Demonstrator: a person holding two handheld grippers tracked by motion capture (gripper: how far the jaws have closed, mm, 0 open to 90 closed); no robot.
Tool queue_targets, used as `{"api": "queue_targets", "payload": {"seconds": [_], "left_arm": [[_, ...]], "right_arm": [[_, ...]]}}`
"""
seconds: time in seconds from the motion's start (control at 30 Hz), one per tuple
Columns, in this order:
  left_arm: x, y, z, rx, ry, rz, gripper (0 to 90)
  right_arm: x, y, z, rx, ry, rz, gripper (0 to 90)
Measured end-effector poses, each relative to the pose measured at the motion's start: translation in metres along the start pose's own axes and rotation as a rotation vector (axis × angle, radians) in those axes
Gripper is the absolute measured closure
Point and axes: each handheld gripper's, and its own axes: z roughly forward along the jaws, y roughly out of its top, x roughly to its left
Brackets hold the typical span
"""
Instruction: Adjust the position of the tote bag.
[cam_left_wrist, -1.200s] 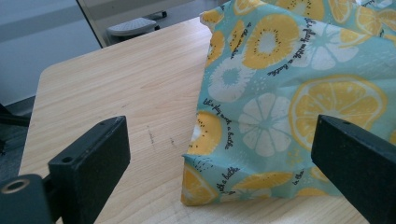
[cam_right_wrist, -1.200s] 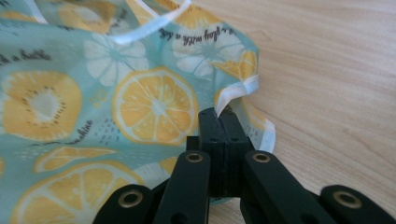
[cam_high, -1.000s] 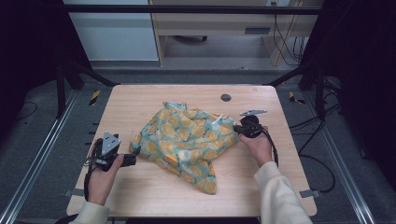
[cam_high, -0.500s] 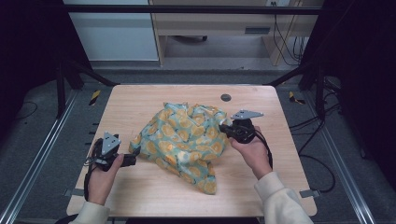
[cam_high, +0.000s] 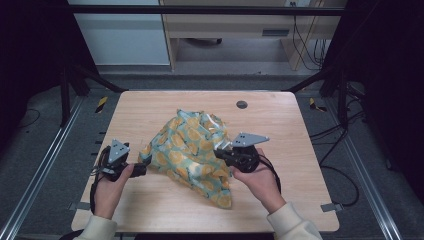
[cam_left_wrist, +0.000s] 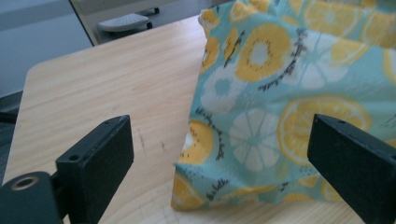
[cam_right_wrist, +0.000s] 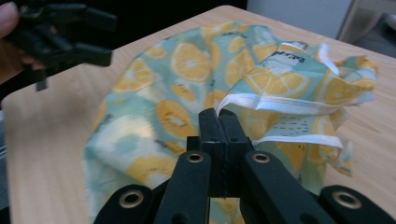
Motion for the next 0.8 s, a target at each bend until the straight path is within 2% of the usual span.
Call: {"api": "queue_targets", "payload": {"seconds": [0.03,0.07,0.1,0.13,0.17,0.23,0.27,0.33,0.37,0.43,0.47,0.53,0.57,0.6,0.63,0.67,0.7,0.73,0.77,0.8], "left_arm": [[0.002,0.008,-0.001,-0.001,-0.005,0.006,7.3],[0.002,0.008,-0.001,-0.001,-0.005,0.006,7.7],[0.002,0.019,0.001,0.003,-0.014,0.023,7.8],[0.002,0.019,0.001,0.003,-0.014,0.023,7.8],[0.002,0.032,0.004,0.014,-0.024,0.048,7.8],[0.002,0.046,0.011,0.02,-0.056,0.05,7.8],[0.002,0.046,0.011,0.02,-0.056,0.05,7.8],[0.002,0.06,0.019,0.027,-0.077,0.059,7.8],[0.001,0.072,0.029,0.037,-0.079,0.081,7.8],[0.001,0.082,0.041,0.044,-0.091,0.091,7.8],[0.001,0.082,0.041,0.044,-0.091,0.091,7.8],[0.002,0.088,0.053,0.064,-0.096,0.08,8.3],[0.003,0.094,0.066,0.087,-0.091,0.084,8.4],[0.003,0.094,0.066,0.087,-0.091,0.084,8.6],[0.004,0.099,0.077,0.13,-0.087,0.104,8.8],[0.004,0.099,0.077,0.13,-0.087,0.104,8.9],[0.005,0.104,0.087,0.166,-0.081,0.117,9.0],[0.005,0.104,0.087,0.166,-0.081,0.117,9.4],[0.005,0.109,0.096,0.195,-0.072,0.125,10.7],[0.004,0.11,0.1,0.204,-0.072,0.136,11.6]], "right_arm": [[0.004,-0.002,0.0,-0.002,0.012,-0.001,90.0],[0.004,-0.002,0.0,-0.002,0.012,-0.001,90.0],[0.01,-0.005,0.001,-0.002,0.036,-0.003,90.0],[0.013,-0.007,0.002,0.0,0.043,-0.005,90.0],[0.015,-0.008,0.002,-0.001,0.048,-0.007,90.0],[0.018,-0.011,0.003,-0.002,0.061,-0.008,90.0],[0.018,-0.011,0.003,-0.002,0.061,-0.008,90.0],[0.019,-0.015,0.004,-0.01,0.07,-0.001,90.0],[0.019,-0.016,0.004,-0.012,0.074,0.004,90.0],[0.018,-0.018,0.004,-0.023,0.078,0.014,90.0],[0.018,-0.018,0.004,-0.023,0.078,0.014,90.0],[0.017,-0.018,0.005,-0.039,0.08,0.024,90.0],[0.016,-0.018,0.004,-0.043,0.083,0.027,90.0],[0.016,-0.018,0.004,-0.046,0.084,0.028,90.0],[0.016,-0.018,0.003,-0.048,0.085,0.025,90.0],[0.016,-0.018,0.003,-0.048,0.085,0.025,90.0],[0.015,-0.018,0.002,-0.057,0.087,0.029,90.0],[0.015,-0.018,0.002,-0.057,0.087,0.029,90.0],[0.015,-0.018,0.0,-0.06,0.089,0.031,90.0],[0.014,-0.018,0.0,-0.062,0.088,0.034,90.0]]}}
